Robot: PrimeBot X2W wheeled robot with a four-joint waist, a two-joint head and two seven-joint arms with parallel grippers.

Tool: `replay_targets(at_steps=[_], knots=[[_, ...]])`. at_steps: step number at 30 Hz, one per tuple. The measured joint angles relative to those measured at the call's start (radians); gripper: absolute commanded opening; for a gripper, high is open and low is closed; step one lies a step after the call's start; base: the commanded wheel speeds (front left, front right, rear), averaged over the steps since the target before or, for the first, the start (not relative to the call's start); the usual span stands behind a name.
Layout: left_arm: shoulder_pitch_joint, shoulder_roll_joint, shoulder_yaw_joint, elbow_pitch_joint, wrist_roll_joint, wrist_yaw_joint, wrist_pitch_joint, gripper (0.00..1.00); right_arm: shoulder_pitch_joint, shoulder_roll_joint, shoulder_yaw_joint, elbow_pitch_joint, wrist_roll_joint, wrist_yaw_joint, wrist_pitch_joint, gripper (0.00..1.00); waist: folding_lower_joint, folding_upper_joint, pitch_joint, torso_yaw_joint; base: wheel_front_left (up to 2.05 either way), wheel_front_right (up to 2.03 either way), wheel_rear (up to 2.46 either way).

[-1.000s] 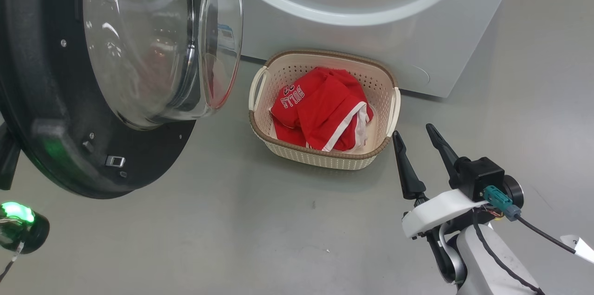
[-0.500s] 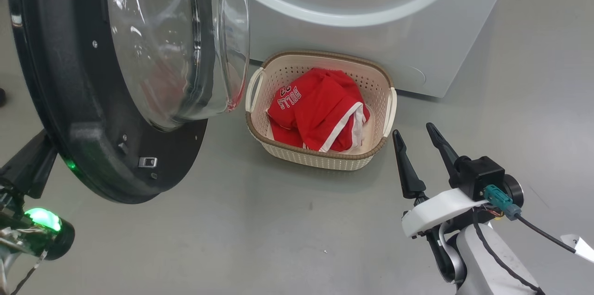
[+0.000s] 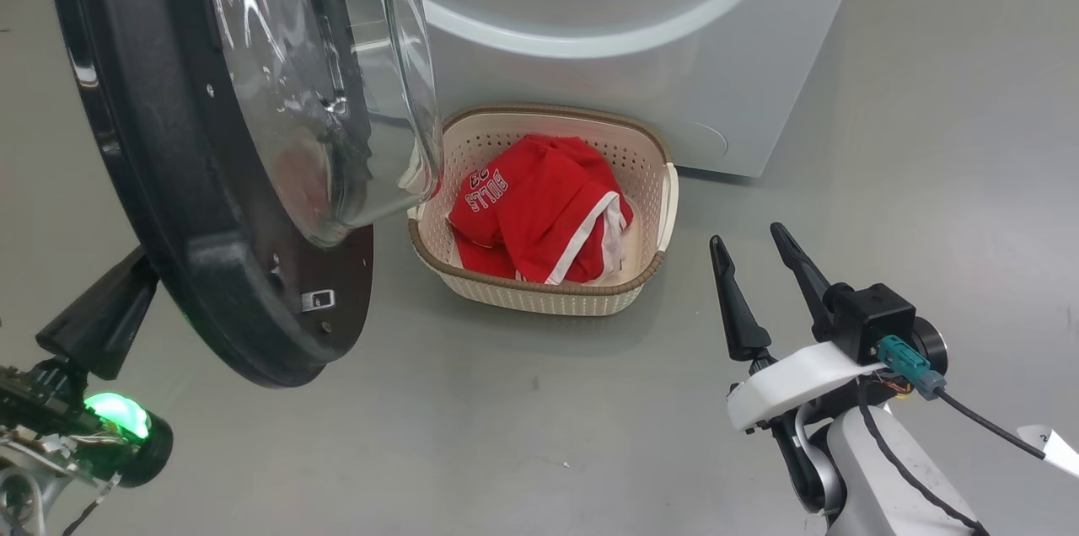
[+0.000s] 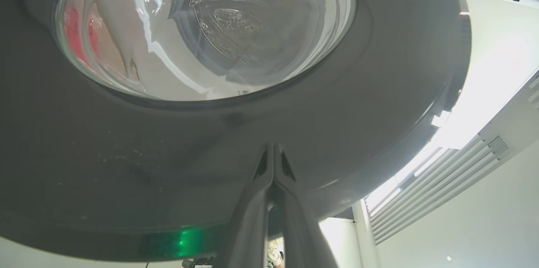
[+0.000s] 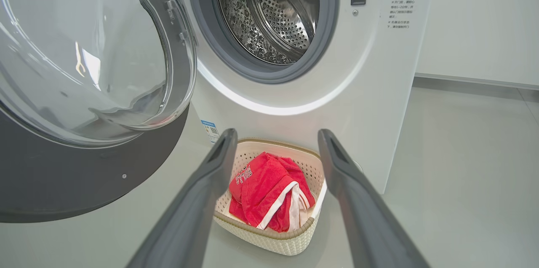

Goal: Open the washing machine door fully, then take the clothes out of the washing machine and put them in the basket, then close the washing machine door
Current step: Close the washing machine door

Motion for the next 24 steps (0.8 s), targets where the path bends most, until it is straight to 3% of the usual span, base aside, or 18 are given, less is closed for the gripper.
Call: replay_targets(at_steps=[24], knots=[[0.013, -0.053, -0.111, -0.072, -0.002, 0.0, -0.002, 0.0, 0.0, 0.001, 0.024, -0.021, 0.034, -0.01, 0.0, 1.0, 0.0, 0.0, -0.013, -0.158, 0.0, 0.0, 0.0]])
